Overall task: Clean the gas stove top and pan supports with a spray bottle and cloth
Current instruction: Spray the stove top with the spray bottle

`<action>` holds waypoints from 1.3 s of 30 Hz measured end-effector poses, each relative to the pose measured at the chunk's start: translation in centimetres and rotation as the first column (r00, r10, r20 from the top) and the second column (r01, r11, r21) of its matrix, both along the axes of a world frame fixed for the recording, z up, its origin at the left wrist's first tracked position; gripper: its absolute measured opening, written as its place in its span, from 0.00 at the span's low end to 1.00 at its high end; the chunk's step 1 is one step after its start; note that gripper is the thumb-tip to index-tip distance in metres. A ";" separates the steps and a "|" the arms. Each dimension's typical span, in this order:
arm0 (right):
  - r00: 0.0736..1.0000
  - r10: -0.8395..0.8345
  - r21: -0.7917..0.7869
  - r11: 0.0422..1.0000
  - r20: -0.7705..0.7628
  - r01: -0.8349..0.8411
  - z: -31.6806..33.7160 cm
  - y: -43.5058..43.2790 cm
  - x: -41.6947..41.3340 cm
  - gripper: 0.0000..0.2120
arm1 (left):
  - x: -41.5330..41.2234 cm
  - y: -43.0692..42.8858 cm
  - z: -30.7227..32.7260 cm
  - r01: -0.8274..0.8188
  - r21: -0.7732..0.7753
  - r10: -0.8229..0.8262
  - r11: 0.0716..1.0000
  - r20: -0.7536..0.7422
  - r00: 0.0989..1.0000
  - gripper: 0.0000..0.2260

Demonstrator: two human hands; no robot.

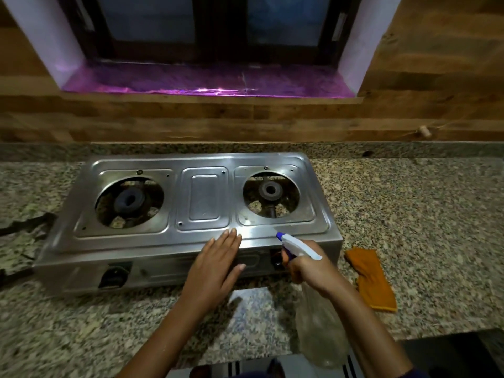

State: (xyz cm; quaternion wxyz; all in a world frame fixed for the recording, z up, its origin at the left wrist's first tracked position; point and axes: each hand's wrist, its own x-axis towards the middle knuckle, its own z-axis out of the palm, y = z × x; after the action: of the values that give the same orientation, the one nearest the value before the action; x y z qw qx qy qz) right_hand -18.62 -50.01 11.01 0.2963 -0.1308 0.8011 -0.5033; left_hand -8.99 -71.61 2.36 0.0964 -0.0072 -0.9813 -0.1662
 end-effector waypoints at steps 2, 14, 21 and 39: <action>1.000 0.031 0.016 0.999 0.004 -0.031 0.4 -1.7 0.7 0.04 | 0.4 -0.6 0.1 0.008 -0.008 -0.008 1.000 0.001 1.000 0.28; 0.975 0.203 0.016 0.979 0.092 -0.205 0.6 -8.7 4.2 0.08 | 6.6 -10.7 -0.5 -0.355 0.028 0.356 0.935 -0.043 0.934 0.28; 0.919 0.392 0.016 0.920 0.045 -0.393 1.4 -14.6 6.3 0.06 | 10.0 -13.7 -0.9 -0.544 0.097 0.550 0.834 -0.051 0.834 0.30; 0.972 0.177 -0.139 0.970 -0.153 -0.198 2.7 -19.1 6.1 0.07 | 12.0 -15.2 -1.0 -0.703 0.083 0.705 0.707 0.007 0.709 0.33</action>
State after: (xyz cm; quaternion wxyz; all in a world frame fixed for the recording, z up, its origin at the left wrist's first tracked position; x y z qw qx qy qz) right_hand -12.53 -69.07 13.66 0.2749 -0.2635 0.7628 -0.5227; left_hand 2.98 -86.80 1.36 0.1648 0.3689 -0.9014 -0.1555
